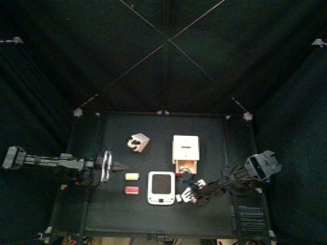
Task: Put sushi piece in drawer
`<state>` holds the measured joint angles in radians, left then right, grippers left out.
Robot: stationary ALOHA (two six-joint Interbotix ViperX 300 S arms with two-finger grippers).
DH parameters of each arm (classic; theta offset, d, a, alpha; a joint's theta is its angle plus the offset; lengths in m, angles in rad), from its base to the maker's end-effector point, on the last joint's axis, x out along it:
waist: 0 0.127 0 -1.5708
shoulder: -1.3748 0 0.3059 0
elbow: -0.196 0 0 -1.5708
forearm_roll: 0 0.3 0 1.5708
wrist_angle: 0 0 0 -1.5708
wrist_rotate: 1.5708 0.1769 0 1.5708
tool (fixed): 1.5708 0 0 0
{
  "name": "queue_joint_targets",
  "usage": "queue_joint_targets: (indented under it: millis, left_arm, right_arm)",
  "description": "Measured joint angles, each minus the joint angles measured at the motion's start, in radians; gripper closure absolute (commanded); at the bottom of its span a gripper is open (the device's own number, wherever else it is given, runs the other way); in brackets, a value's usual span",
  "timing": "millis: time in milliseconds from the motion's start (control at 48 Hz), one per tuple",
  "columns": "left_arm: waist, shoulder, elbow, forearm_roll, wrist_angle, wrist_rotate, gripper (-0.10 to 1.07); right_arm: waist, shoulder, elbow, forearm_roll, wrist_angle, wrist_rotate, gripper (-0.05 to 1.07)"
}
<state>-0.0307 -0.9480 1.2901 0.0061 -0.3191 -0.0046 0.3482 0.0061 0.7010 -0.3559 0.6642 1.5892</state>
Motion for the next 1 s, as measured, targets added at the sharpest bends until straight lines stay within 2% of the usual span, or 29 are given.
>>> queue_joint_targets:
  millis: [167, 583, 771, 1000]
  left_arm:
    - [0.002, 0.000, 0.000, 0.000, 0.000, 0.000, 1.01]
    - [0.000, 0.000, 0.000, 0.000, 0.000, 0.000, 1.01]
    - [0.000, 0.000, 0.000, 0.000, 0.000, 0.000, 1.01]
    - [0.002, 0.000, 0.003, 0.000, 0.000, -0.002, 1.01]
  right_arm:
    - [0.000, -0.064, 0.000, 0.006, 0.018, 0.000, 0.44]
    - [-0.017, -0.348, 0.018, 0.005, 0.075, 0.005, 0.44]
    - [-0.023, -0.411, 0.040, -0.003, 0.071, 0.012, 0.44]
    - [-0.066, -0.451, 0.043, -0.051, 0.046, 0.009, 0.44]
